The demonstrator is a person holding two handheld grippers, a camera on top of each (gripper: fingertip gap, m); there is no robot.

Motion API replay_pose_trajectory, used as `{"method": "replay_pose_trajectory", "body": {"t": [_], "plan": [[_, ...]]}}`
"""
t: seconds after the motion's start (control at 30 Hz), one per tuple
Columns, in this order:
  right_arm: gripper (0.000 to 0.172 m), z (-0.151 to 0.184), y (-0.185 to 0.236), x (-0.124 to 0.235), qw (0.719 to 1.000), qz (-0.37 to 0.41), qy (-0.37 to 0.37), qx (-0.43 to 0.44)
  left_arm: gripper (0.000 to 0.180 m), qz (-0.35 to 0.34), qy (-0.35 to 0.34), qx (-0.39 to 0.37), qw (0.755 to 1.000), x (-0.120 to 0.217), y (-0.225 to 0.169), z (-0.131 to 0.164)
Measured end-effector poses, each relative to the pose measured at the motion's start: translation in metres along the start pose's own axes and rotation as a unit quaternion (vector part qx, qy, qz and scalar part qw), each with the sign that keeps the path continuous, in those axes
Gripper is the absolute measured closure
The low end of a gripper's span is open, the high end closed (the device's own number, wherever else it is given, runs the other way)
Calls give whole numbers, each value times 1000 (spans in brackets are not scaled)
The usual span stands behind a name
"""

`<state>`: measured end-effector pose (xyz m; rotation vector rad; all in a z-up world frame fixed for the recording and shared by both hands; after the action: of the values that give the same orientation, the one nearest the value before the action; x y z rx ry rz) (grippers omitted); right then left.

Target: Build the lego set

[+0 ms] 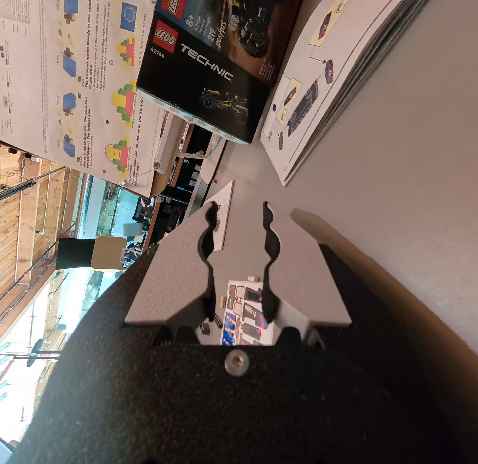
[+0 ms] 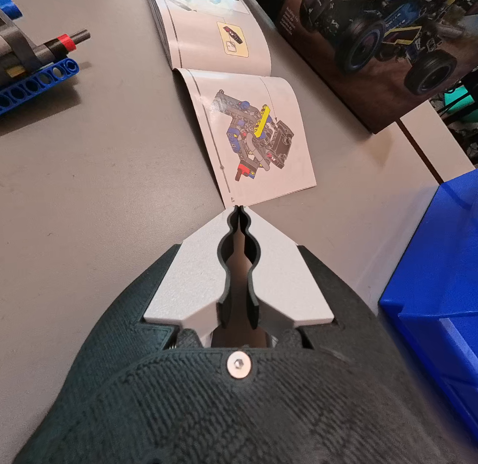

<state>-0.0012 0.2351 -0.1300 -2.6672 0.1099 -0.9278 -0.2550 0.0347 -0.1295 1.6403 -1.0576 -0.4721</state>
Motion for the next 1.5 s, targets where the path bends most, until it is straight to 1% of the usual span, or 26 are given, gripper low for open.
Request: {"method": "replay_pose_trajectory", "body": {"t": [0.3,0.67,0.77,0.8,0.83,0.9,0.97,1.03,1.07,1.1,1.17,1.2,1.23,1.27,1.3,1.37,1.43,1.5], "plan": [[172,0,0,0,1000,0,0,0,150,-5,-3,-8,1000,1,0,-1],[172,0,-1,0,1000,-1,0,-1,153,-6,-6,4,1000,1,1,-1],[172,1,-1,-1,1000,0,0,0,153,-8,-11,20,1000,2,4,-1],[172,1,-1,-1,1000,1,0,0,153,-8,-21,41,999,4,6,-2],[172,1,-1,-1,1000,1,0,0,152,2,-37,81,996,7,10,-3],[172,1,-1,-1,1000,1,0,0,147,69,-80,170,980,21,18,-9],[172,1,-2,-1,1000,1,0,0,139,170,-136,232,948,42,23,-17],[172,1,-2,-1,1000,0,1,-2,129,264,-173,256,914,64,21,-22],[172,1,-2,-1,1000,-1,1,-2,117,306,-180,263,897,73,16,-25],[172,1,-2,-1,1000,-1,1,-3,107,338,-176,270,884,79,10,-28],[172,1,-2,-2,1000,1,1,-1,100,403,-156,260,864,89,-8,-37],[172,1,-2,-2,1000,3,0,1,101,417,-140,242,864,90,-15,-40],[172,1,-2,-2,1000,4,0,3,104,418,-126,221,872,89,-20,-43],[172,1,-2,-2,1000,5,0,3,111,417,-124,204,877,88,-24,-46],[172,1,-2,-2,1000,6,0,4,117,423,-133,196,875,87,-27,-49],[172,1,-2,-2,1000,7,-1,6,119,436,-159,211,861,85,-28,-56],[172,1,-1,-2,1000,12,-2,11,119,439,-185,240,846,84,-24,-63],[172,1,1,-1,1000,6,-5,15,119,451,-192,248,836,84,-24,-67]]}}
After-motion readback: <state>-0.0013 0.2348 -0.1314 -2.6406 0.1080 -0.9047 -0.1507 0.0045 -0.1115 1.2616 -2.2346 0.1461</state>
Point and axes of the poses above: each gripper's, where its closed fingertips meet, x back along the fingers, z out of its underside, y = z × x across the jaws, the point moved 8 cm from there along x, back along the fingers, and after that the axes turned 6 degrees about -x, right-handed, at the moved point
